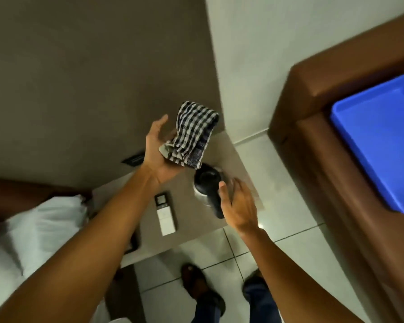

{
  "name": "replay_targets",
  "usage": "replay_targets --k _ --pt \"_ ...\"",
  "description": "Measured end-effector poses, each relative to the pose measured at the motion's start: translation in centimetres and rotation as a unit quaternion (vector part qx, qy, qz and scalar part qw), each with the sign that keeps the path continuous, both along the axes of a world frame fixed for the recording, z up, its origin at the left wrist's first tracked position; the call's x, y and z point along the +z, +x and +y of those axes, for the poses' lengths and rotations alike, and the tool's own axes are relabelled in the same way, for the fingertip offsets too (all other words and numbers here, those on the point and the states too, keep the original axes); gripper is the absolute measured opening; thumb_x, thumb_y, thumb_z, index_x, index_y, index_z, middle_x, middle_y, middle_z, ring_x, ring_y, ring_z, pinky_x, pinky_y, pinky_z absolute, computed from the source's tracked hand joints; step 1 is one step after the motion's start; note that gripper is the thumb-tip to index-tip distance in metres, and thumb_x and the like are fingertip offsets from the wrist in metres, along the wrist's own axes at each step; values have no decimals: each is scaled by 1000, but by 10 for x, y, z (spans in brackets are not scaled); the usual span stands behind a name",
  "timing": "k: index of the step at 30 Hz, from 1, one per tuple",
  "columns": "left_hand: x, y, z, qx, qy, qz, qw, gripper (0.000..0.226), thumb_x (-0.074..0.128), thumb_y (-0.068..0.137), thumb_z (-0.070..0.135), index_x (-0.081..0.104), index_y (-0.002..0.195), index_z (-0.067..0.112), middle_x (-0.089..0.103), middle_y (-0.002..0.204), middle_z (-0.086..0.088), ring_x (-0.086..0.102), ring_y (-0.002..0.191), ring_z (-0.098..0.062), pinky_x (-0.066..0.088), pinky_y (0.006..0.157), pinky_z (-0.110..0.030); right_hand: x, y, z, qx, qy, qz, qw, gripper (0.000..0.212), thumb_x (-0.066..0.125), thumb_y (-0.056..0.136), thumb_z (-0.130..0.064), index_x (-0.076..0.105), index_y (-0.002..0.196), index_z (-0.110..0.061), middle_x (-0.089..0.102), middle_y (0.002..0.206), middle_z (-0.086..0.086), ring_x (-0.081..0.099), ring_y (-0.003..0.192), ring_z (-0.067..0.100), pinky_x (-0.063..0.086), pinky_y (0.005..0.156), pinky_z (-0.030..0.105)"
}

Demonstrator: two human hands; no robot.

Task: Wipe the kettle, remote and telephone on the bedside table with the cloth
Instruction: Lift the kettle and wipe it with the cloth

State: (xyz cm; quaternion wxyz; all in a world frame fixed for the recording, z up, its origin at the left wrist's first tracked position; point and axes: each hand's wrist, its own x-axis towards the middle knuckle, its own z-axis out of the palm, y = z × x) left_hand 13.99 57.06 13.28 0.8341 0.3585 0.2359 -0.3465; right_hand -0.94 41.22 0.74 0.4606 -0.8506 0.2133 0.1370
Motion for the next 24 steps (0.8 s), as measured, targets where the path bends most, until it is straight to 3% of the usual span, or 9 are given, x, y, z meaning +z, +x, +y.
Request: replay_targets --k 3,8,10,12,14,17,20,22,24 --pt "-15 -12 60 8 24 -25 999 72 62 97 58 55 149 9 60 150 -11 61 131 -24 46 116 -39 -13 -21 41 -69 23 32 997 63 50 108 -56 57 144 -5 64 140 19 63 128 39 54 109 55" --pt "-64 -47 109 44 158 -30 986 49 69 97 30 63 140 10 70 137 -15 71 119 -27 57 103 -44 -36 -27 74 -244 109 66 961 59 56 104 -59 65 98 -1 71 97 18 70 89 34 58 81 48" --pt "-82 -63 116 78 194 -12 978 44 70 96 22 63 138 9 72 133 -17 72 116 -32 58 101 -51 -42 -23 83 -277 147 81 946 60 53 104 -65 68 95 -7 72 97 12 69 93 32 57 85 46" --pt "-95 -80 119 133 235 22 963 36 72 94 16 64 129 10 79 117 -14 77 104 -30 64 88 -49 -50 -17 88 -273 166 92 943 59 51 102 -70 71 97 -14 73 99 5 69 96 25 56 90 40" --pt "-105 -95 123 172 300 44 937 34 71 97 16 60 129 13 79 110 -7 78 97 -24 66 83 -44 -51 -13 87 -274 204 94 935 60 52 100 -73 75 97 -18 72 94 3 68 88 16 57 85 32" --pt "-115 -114 126 141 430 -1 892 30 61 104 23 53 133 17 70 125 -4 70 115 -24 58 102 -48 -44 -10 81 -316 267 74 908 60 57 98 -73 81 100 -18 74 79 -8 70 74 1 58 68 18" --pt "-123 -128 115 61 559 -92 822 30 56 106 30 55 131 13 72 124 -9 71 106 -24 62 93 -47 -42 -15 67 -355 298 58 884 50 52 95 -79 87 93 -43 81 77 -13 73 90 6 56 80 23" --pt "-128 -132 95 17 595 -180 783 33 52 108 32 56 136 13 69 127 -11 69 106 -22 63 88 -41 -41 -19 61 -374 312 63 871 61 51 93 -82 84 81 -32 75 70 -9 69 85 10 55 77 22" --pt "-132 -139 68 -40 599 -292 745 39 46 109 31 51 146 23 57 140 -6 57 124 -20 56 102 -38 -39 -20 57 -385 320 73 863 60 54 89 -85 72 81 -28 61 62 -6 58 67 9 50 67 22"
